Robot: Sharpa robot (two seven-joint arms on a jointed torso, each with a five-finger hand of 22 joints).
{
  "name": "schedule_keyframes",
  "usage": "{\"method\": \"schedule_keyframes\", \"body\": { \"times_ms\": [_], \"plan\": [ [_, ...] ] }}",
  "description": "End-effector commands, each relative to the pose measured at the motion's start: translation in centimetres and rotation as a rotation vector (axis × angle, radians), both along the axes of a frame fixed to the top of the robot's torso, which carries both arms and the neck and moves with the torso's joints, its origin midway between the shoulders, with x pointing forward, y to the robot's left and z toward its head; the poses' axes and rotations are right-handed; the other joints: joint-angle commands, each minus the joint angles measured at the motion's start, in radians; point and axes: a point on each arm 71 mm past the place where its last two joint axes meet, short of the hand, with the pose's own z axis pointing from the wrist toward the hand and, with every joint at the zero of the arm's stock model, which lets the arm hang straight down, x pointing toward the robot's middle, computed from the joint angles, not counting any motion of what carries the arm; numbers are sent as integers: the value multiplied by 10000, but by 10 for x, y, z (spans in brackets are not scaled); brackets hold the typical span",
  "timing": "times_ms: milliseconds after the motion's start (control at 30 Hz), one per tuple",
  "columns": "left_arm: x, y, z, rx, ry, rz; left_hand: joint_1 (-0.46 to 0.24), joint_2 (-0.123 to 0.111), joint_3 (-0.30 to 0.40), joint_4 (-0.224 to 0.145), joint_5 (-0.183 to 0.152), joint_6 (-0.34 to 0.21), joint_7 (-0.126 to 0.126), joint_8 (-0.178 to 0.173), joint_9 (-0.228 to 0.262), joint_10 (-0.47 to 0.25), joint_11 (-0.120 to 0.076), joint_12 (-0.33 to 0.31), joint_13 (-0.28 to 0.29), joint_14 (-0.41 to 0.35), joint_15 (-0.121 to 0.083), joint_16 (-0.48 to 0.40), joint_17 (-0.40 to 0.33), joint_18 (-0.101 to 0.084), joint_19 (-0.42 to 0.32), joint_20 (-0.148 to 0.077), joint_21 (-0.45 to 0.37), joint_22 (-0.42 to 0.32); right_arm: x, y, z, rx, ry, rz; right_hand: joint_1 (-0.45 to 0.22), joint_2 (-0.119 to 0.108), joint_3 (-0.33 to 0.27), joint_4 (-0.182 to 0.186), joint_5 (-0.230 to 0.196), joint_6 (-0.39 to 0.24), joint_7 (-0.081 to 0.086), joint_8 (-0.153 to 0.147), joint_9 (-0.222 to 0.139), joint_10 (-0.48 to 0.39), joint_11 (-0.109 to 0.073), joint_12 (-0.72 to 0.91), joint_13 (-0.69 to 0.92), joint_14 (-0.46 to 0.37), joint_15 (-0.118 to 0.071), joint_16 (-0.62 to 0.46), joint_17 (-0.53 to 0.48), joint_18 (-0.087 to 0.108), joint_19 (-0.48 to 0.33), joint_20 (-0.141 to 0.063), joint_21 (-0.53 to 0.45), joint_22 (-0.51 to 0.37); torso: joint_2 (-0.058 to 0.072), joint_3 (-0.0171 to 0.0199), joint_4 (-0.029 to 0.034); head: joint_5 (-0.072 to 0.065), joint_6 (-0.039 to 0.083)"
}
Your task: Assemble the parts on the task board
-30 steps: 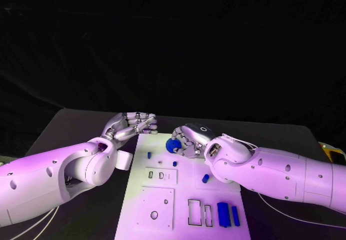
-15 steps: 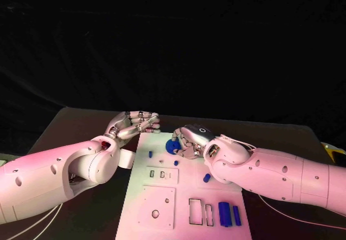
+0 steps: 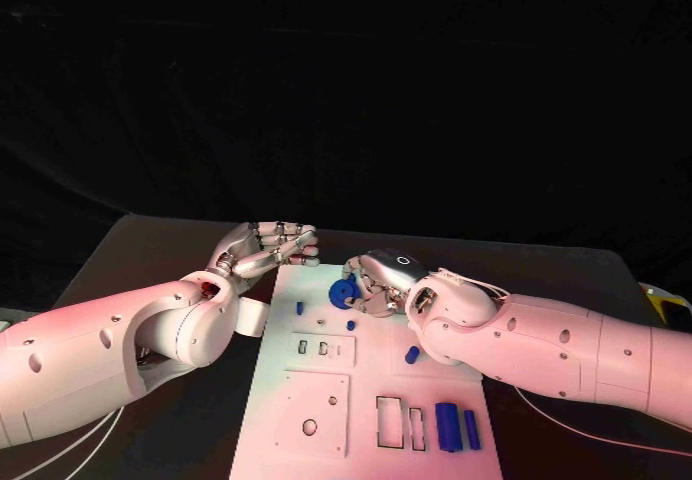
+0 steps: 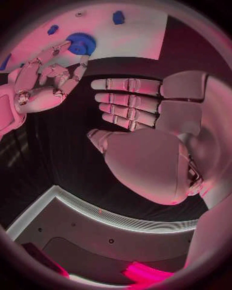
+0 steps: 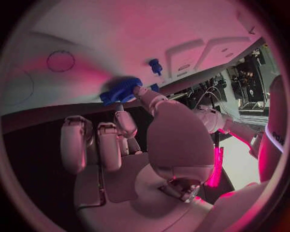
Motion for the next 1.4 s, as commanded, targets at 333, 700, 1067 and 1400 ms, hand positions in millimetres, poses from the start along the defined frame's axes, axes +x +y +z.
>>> {"method": "schedule_keyframes", "body": {
  "times_ms": [333,700,1067,1400],
  "plan": [
    [1,-1,1,-68,20,-142,-17,25,48,4,-60,-34,27,-41,-10,40,36,-38,9,-48,3,-39,22,106,-64,16,50,16,0,1,-5,-362,545,113,-645,140,-1267,990,791,449,-15,-218,-81,130,-46,303,277,748,78,95,1237,-37,96,113,41,870,-1,-3,2,-29,-26],
    [2,1,-1,6,139,-82,8,43,75,-4,-53,-82,63,-70,-21,-19,65,-68,0,-92,23,-59,36,101,-95,24,66,23,0,0,-6,-311,703,127,-711,294,-1396,1285,1150,829,-110,-175,-68,381,-126,572,573,765,12,115,1310,-56,154,57,95,961,7,0,9,-13,-52],
    [2,2,-1,11,126,-54,17,47,82,-7,-51,-88,66,-74,-23,-26,67,-70,-1,-97,25,-61,38,101,-99,25,68,24,-2,-8,-1,231,309,77,-676,319,-1393,1323,1234,830,-115,-215,-85,409,-133,603,608,777,2,130,1368,-66,180,44,121,999,5,11,-1,-18,-38],
    [2,5,-1,23,117,-4,32,50,93,-12,-50,-97,70,-79,-25,-36,71,-72,-1,-106,29,-65,44,100,-109,28,75,27,-7,-69,26,3090,1054,-396,253,404,-930,886,777,719,-41,-491,-196,36,-92,249,203,594,19,-102,591,140,-396,41,-584,276,-71,60,-120,-57,48]
  ]
}}
